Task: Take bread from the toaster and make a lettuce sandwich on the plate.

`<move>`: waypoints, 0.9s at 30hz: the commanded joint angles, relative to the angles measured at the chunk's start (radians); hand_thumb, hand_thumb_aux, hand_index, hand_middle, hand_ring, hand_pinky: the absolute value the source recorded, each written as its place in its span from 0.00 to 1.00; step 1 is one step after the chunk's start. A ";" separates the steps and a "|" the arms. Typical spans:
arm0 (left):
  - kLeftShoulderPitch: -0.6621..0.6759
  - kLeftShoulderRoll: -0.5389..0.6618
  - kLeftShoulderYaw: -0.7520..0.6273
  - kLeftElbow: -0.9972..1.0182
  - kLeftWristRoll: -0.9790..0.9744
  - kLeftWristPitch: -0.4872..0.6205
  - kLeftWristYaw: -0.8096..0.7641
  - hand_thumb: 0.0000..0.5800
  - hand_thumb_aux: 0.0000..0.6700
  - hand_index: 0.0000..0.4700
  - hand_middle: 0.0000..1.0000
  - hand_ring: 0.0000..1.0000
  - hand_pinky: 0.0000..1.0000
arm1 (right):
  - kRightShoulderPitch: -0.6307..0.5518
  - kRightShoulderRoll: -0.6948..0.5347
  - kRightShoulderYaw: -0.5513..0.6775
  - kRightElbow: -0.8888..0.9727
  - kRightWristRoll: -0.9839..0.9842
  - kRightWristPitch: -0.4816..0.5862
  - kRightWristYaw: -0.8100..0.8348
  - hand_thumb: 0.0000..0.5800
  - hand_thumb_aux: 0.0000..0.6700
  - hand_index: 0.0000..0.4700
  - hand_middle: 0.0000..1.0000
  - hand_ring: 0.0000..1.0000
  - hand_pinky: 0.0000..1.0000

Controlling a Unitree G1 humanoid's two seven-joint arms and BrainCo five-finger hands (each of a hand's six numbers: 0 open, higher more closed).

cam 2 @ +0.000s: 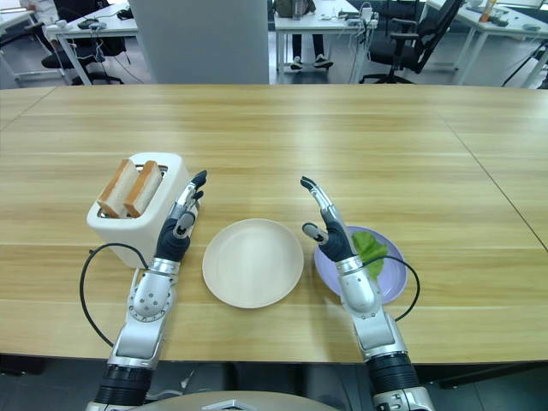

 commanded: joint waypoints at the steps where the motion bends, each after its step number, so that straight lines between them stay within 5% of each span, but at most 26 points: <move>1: 0.005 0.005 -0.003 -0.003 0.011 0.015 0.001 0.00 0.00 0.00 0.00 0.00 0.00 | 0.014 -0.003 0.002 -0.003 -0.005 -0.001 -0.004 0.00 0.00 0.00 0.00 0.00 0.00; 7: 0.001 0.007 0.016 -0.043 0.026 0.043 0.015 0.00 0.00 0.00 0.00 0.00 0.00 | 0.019 -0.001 0.001 -0.010 -0.006 0.005 -0.008 0.00 0.00 0.00 0.00 0.00 0.00; 12: -0.051 0.073 0.078 -0.242 0.179 0.196 0.024 0.00 0.00 0.00 0.00 0.00 0.00 | 0.036 0.006 -0.002 -0.035 -0.011 0.019 -0.016 0.00 0.00 0.00 0.00 0.00 0.00; 20: -0.216 0.460 0.246 -0.288 0.442 0.539 -0.163 0.00 0.00 0.00 0.00 0.00 0.00 | 0.032 0.008 -0.010 -0.029 -0.014 0.028 -0.027 0.00 0.00 0.00 0.00 0.00 0.00; 27: -0.263 0.706 0.183 -0.029 0.624 0.687 -0.275 0.00 0.00 0.00 0.00 0.00 0.00 | 0.021 0.010 -0.005 -0.014 -0.019 0.027 -0.038 0.00 0.00 0.00 0.00 0.00 0.00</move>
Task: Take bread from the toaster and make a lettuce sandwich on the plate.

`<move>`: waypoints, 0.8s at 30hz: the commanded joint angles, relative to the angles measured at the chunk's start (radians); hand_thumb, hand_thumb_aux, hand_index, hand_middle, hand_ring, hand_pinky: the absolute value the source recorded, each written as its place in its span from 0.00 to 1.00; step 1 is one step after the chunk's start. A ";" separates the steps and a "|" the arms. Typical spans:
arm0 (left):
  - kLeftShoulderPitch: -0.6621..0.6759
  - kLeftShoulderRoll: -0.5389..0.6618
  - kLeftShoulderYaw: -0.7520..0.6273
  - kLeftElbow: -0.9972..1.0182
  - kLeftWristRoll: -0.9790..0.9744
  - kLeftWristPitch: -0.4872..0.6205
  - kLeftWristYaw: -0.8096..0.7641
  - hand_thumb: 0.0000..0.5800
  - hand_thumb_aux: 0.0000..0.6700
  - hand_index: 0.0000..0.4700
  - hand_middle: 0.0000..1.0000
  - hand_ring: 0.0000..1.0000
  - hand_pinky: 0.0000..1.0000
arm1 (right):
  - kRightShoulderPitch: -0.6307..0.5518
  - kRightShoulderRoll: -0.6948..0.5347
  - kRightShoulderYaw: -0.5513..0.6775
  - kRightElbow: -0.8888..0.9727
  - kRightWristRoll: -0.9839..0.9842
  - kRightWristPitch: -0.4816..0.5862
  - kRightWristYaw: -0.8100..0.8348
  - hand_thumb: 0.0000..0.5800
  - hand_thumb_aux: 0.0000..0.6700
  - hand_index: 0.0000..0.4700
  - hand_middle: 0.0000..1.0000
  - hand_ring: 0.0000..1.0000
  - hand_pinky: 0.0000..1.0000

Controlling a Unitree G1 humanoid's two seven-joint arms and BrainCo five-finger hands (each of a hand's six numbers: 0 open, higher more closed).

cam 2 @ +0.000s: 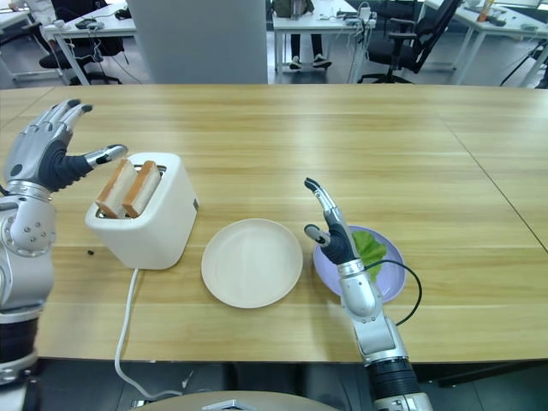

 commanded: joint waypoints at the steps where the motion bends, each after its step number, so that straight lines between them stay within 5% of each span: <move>1: -0.036 0.048 -0.058 0.142 0.055 0.057 -0.053 0.00 0.00 0.00 0.00 0.00 0.00 | -0.008 0.002 -0.001 0.017 -0.004 0.008 -0.007 0.00 0.00 0.00 0.00 0.00 0.00; 16: -0.191 0.046 -0.241 0.395 0.030 0.025 -0.095 0.00 0.00 0.00 0.00 0.00 0.00 | -0.030 0.001 0.020 0.038 -0.011 -0.001 -0.010 0.00 0.00 0.00 0.00 0.00 0.00; 17: -0.196 0.048 -0.249 0.402 0.031 0.024 -0.099 0.11 0.05 0.05 0.00 0.00 0.00 | -0.029 0.001 0.020 0.036 -0.011 0.000 -0.011 0.00 0.00 0.00 0.00 0.00 0.00; 18: -0.199 0.051 -0.256 0.407 0.033 0.024 -0.103 0.35 0.19 0.19 0.00 0.00 0.00 | -0.028 0.000 0.021 0.035 -0.011 0.000 -0.011 0.00 0.00 0.00 0.00 0.00 0.00; 19: -0.201 0.054 -0.262 0.412 0.036 0.024 -0.104 0.35 0.19 0.19 0.00 0.00 0.00 | -0.028 -0.001 0.022 0.034 -0.010 0.001 -0.012 0.00 0.00 0.00 0.00 0.00 0.00; 20: -0.202 0.058 -0.269 0.416 0.041 0.025 -0.106 0.63 0.39 0.38 0.00 0.00 0.00 | -0.028 -0.002 0.023 0.033 -0.010 0.001 -0.012 0.00 0.00 0.00 0.00 0.00 0.00; 21: -0.200 0.062 -0.272 0.417 0.042 0.027 -0.111 0.77 0.52 0.51 0.00 0.00 0.00 | -0.027 -0.002 0.024 0.030 -0.009 0.002 -0.011 0.00 0.00 0.00 0.00 0.00 0.00; 24: -0.198 0.067 -0.281 0.418 0.045 0.029 -0.121 0.90 0.68 0.66 0.00 0.00 0.00 | -0.022 -0.004 0.025 0.018 -0.005 0.006 -0.006 0.00 0.00 0.00 0.00 0.00 0.00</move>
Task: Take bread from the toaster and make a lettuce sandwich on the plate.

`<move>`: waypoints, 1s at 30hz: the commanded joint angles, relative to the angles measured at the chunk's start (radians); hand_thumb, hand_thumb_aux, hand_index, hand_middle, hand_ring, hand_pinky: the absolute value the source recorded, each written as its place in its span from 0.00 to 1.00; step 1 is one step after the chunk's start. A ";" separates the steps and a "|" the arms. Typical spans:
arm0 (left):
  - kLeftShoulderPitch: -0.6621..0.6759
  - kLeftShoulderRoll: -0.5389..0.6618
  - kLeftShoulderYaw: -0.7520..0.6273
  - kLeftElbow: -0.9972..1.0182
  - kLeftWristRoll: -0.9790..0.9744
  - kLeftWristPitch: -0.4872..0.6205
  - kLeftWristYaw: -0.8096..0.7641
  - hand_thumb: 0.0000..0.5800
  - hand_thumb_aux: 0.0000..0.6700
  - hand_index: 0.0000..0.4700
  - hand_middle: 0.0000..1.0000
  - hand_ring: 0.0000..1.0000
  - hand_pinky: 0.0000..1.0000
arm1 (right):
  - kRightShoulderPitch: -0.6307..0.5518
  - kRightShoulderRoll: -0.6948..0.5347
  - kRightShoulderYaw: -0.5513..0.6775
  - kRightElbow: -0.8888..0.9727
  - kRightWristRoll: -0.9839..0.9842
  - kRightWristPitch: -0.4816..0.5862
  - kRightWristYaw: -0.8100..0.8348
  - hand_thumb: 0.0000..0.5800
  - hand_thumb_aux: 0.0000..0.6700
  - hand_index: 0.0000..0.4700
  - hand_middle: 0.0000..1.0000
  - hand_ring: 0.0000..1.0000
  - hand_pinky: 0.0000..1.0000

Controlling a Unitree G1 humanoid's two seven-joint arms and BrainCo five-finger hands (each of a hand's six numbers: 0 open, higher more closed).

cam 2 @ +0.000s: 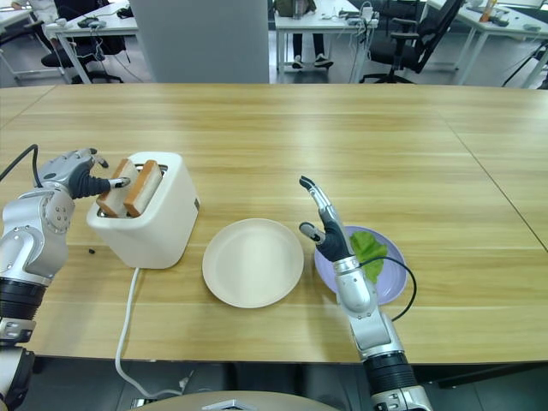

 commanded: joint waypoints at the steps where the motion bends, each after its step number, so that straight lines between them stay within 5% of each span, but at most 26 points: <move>1: -0.001 0.013 -0.026 0.012 0.002 0.006 -0.025 0.90 0.68 0.66 0.00 0.00 0.00 | 0.015 -0.002 0.002 -0.021 -0.002 0.011 0.009 0.00 0.00 0.00 0.00 0.00 0.00; 10: 0.028 -0.048 0.013 -0.038 -0.103 0.001 -0.026 1.00 1.00 0.98 0.00 0.00 0.00 | 0.029 -0.003 0.011 -0.035 -0.003 0.013 0.022 0.00 0.00 0.00 0.00 0.00 0.00; 15: 0.001 -0.150 0.127 -0.139 -0.253 -0.024 0.048 1.00 1.00 0.98 0.00 0.00 0.00 | 0.029 -0.006 0.013 -0.033 -0.002 0.013 0.025 0.00 0.00 0.00 0.00 0.00 0.00; 17: -0.009 -0.170 0.154 -0.160 -0.276 -0.032 0.080 1.00 1.00 0.98 0.29 0.29 0.29 | 0.030 -0.008 0.011 -0.033 -0.003 0.013 0.025 0.00 0.00 0.00 0.00 0.00 0.00; 18: -0.014 -0.179 0.164 -0.170 -0.288 -0.032 0.092 1.00 1.00 0.98 0.29 0.29 0.29 | 0.029 -0.011 0.010 -0.035 -0.010 0.016 0.023 0.00 0.00 0.00 0.00 0.00 0.00; 19: -0.019 -0.186 0.175 -0.179 -0.299 -0.034 0.106 1.00 1.00 0.98 0.71 0.71 0.71 | 0.028 -0.016 0.006 -0.038 -0.021 0.019 0.018 0.00 0.00 0.00 0.00 0.00 0.00; 21: -0.024 -0.194 0.196 -0.196 -0.314 -0.038 0.135 1.00 1.00 0.98 1.00 1.00 1.00 | 0.022 -0.033 -0.008 -0.052 -0.050 0.036 0.008 0.00 0.00 0.00 0.00 0.00 0.00; 30: -0.009 -0.210 0.296 -0.306 -0.369 -0.069 0.241 1.00 1.00 0.98 1.00 1.00 1.00 | 0.031 -0.231 -0.104 -0.088 -0.276 0.218 -0.027 0.00 0.00 0.00 0.00 0.00 0.00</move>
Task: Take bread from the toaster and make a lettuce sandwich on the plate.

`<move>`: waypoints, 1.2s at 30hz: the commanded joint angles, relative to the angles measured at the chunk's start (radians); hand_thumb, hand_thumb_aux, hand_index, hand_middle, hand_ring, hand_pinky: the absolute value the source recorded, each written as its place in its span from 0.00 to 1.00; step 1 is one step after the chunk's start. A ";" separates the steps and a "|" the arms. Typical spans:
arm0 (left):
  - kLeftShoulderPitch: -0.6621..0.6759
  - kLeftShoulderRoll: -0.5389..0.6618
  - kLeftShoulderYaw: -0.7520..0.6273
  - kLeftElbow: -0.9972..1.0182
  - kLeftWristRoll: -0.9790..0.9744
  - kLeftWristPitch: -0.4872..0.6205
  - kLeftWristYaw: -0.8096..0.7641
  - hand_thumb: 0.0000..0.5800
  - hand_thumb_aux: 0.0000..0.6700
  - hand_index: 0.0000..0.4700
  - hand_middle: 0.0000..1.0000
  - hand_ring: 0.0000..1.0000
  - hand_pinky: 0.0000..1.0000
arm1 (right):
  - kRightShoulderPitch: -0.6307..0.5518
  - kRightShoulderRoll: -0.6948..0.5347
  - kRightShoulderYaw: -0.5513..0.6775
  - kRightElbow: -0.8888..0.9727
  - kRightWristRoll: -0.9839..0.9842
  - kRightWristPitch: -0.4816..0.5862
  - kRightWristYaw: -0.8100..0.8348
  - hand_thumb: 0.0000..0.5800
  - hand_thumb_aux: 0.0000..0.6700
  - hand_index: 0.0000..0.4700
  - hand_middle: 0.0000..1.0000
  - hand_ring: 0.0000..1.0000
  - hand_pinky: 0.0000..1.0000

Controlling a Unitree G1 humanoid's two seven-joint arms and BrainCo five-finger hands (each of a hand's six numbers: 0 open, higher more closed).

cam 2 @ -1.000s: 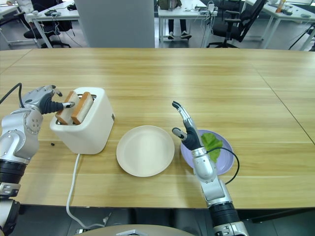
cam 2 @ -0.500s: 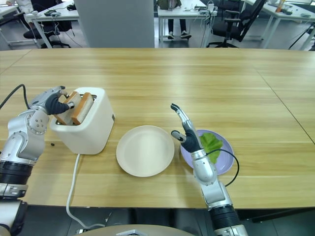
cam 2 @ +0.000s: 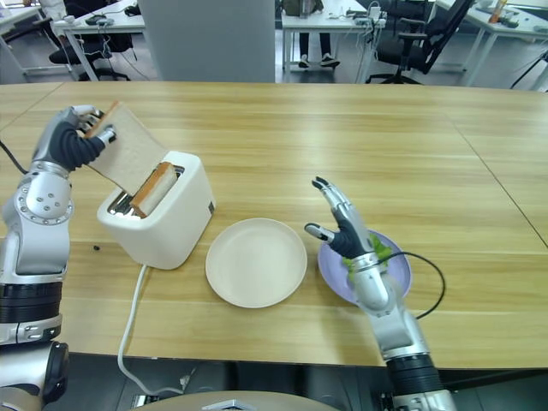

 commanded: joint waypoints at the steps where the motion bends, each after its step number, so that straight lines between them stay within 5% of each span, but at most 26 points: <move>1: 0.007 -0.008 0.051 -0.072 -0.028 -0.011 0.037 1.00 1.00 0.98 1.00 1.00 1.00 | 0.014 -0.080 -0.039 0.017 -0.097 0.065 -0.028 0.00 0.00 0.00 0.00 0.00 0.00; 6: -0.001 -0.030 0.090 -0.248 -0.066 -0.043 0.060 1.00 1.00 0.98 1.00 1.00 1.00 | 0.057 -0.227 -0.008 0.157 -0.275 0.172 -0.067 0.00 0.00 0.00 0.00 0.00 0.00; 13: -0.001 -0.106 0.022 -0.424 -0.137 -0.006 -0.006 1.00 1.00 0.98 1.00 1.00 1.00 | 0.100 -0.281 0.070 0.250 -0.365 0.277 -0.036 0.00 0.00 0.00 0.00 0.00 0.00; 15: 0.008 -0.133 -0.005 -0.445 -0.155 0.009 -0.026 1.00 1.00 0.98 1.00 1.00 1.00 | 0.107 -0.286 0.093 0.255 -0.371 0.287 -0.027 0.23 0.12 0.12 0.00 0.00 0.00; 17: 0.023 -0.167 -0.055 -0.439 -0.169 0.015 -0.045 1.00 1.00 0.98 1.00 1.00 1.00 | 0.120 -0.293 0.112 0.253 -0.379 0.302 -0.017 0.29 0.16 0.15 0.00 0.00 0.00; 18: 0.032 -0.183 -0.083 -0.430 -0.172 0.014 -0.054 1.00 1.00 0.98 1.00 1.00 1.00 | 0.125 -0.295 0.118 0.251 -0.377 0.304 -0.016 0.43 0.24 0.24 0.00 0.00 0.00; 21: 0.071 -0.227 -0.168 -0.393 -0.170 0.009 -0.078 1.00 1.00 0.98 1.00 1.00 1.00 | 0.129 -0.303 0.137 0.243 -0.384 0.304 -0.010 0.50 0.29 0.28 0.00 0.00 0.00; 22: 0.085 -0.240 -0.197 -0.375 -0.165 0.010 -0.085 1.00 1.00 0.98 1.00 1.00 1.00 | 0.129 -0.306 0.142 0.240 -0.385 0.304 -0.009 0.79 0.54 0.53 0.00 0.00 0.00; 24: 0.114 -0.264 -0.268 -0.319 -0.147 0.007 -0.101 1.00 1.00 0.98 1.00 1.00 1.00 | 0.132 -0.313 0.154 0.232 -0.397 0.310 -0.011 0.85 0.61 0.59 0.00 0.00 0.00; 25: 0.128 -0.273 -0.304 -0.288 -0.135 0.004 -0.107 1.00 1.00 0.98 1.00 1.00 1.00 | 0.133 -0.316 0.158 0.229 -0.403 0.313 -0.013 0.95 0.78 0.77 0.00 0.00 0.00; 28: 0.165 -0.292 -0.424 -0.167 -0.097 -0.011 -0.138 1.00 1.00 0.98 1.00 1.00 1.00 | 0.133 -0.319 0.167 0.224 -0.414 0.319 -0.028 1.00 1.00 0.98 0.00 0.00 0.00; 36: 0.158 -0.338 -0.606 0.253 -0.021 -0.127 -0.129 1.00 1.00 0.98 1.00 1.00 1.00 | 0.141 -0.314 0.137 0.161 -0.393 0.315 -0.095 1.00 1.00 0.98 0.00 0.00 0.00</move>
